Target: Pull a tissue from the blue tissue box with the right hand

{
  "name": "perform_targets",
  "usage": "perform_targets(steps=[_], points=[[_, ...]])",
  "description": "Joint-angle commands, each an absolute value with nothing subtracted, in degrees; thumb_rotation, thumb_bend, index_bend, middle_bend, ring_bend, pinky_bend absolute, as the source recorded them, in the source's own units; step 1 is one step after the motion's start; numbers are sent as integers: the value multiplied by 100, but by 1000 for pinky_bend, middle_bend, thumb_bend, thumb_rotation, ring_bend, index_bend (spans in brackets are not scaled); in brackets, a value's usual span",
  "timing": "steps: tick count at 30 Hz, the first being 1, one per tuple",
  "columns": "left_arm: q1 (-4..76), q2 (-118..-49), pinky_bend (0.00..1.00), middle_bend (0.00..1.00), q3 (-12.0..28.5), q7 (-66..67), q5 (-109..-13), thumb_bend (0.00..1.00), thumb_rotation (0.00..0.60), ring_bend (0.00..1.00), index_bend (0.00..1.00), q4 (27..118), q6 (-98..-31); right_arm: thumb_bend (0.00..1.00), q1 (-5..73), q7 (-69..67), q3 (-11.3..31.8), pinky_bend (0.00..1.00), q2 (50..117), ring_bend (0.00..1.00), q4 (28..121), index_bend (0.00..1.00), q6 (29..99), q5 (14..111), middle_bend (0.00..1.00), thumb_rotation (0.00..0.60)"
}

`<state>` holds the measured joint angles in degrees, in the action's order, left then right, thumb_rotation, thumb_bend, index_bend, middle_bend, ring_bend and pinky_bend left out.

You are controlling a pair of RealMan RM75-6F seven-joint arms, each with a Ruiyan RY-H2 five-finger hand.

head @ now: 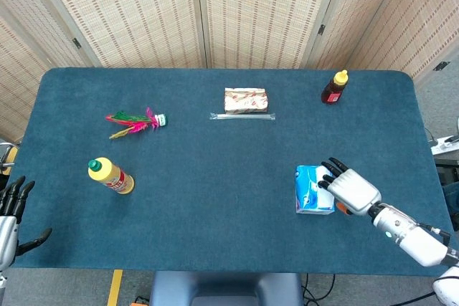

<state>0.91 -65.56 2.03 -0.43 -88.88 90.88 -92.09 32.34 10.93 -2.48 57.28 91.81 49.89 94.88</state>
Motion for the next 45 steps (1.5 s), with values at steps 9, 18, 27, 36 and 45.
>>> perform_targets(steps=[9,18,27,36,45], points=[[78,-6534,130,0,208,-125,-8904,246,600,0,0,9088,-9231,527,3120,1146,-272,50,6225,140,8698,632,5556,9768,493,600],[66,-6513,130,0,212,-181,-8919,246,600,0,0,9093,-9254,527,3037,895,-237,50,6051,152,8916,658,6123,9963,512,600],[67,-6499,131,0,215,-210,-8921,246,600,0,0,9099,-9247,525,2716,132,27,50,5339,160,9677,676,7687,10437,519,600],[50,-6448,130,0,218,-347,-8942,246,600,0,0,9107,-9284,521,2090,-337,-278,51,5400,160,9863,676,8604,10845,519,600],[53,-6363,130,0,174,-635,-9023,246,600,0,0,9096,-9269,521,1362,75,-782,51,5973,160,9830,676,8796,10962,517,600]])
